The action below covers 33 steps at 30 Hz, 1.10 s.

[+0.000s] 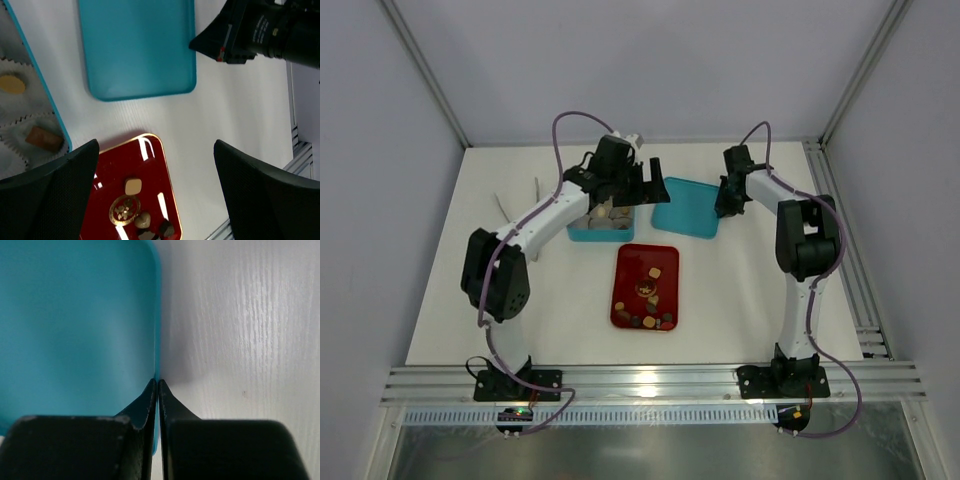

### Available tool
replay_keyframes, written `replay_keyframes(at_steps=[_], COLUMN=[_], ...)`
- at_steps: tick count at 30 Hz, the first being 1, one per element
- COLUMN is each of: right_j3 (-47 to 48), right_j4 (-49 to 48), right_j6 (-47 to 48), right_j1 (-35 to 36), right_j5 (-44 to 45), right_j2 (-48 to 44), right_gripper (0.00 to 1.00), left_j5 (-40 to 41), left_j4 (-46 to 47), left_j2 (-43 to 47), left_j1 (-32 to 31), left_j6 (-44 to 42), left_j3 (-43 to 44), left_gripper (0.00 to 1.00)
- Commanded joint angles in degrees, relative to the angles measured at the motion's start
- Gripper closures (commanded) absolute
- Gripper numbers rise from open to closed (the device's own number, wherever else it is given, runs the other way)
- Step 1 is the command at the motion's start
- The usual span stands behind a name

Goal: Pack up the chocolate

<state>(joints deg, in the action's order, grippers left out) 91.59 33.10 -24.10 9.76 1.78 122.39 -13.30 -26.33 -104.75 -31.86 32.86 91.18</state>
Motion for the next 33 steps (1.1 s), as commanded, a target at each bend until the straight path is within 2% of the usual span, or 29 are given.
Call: replay_keyframes(at_steps=[1,11,18,27,33], right_j3=[-2.29,-6.51,-7.83,-10.72,-13.45], right_j4=[0.03,-1.11,-0.93,-2.16,-3.75], right_j6=[2.03,1.16,0.19,-1.21,-2.27], right_j1=[-1.41,-4.66,-6.59,-7.91,-8.44], right_j5=[-0.55,-6.08,-9.51,-14.17,-16.63], right_j2=[-5.13,-11.46,-14.63,-17.71,-19.91], right_gripper=[0.96,0.96,0.96,0.96,0.96], left_j5=[-0.41,1.34,3.19,2.05,-0.58], left_j4=[4.79,2.78,1.28,1.45,2.95], left_j2=[-5.44,-21.26,-27.78,-33.85,-34.38], left_j1=[-0.22,-0.31,-0.31,-0.22,-0.14], left_j6=[0.19,0.71,1.06,3.35,5.28], left_j3=[6.71,21.74,28.52,32.48,32.31], left_gripper=[0.07,0.07,0.07,0.08,0.09])
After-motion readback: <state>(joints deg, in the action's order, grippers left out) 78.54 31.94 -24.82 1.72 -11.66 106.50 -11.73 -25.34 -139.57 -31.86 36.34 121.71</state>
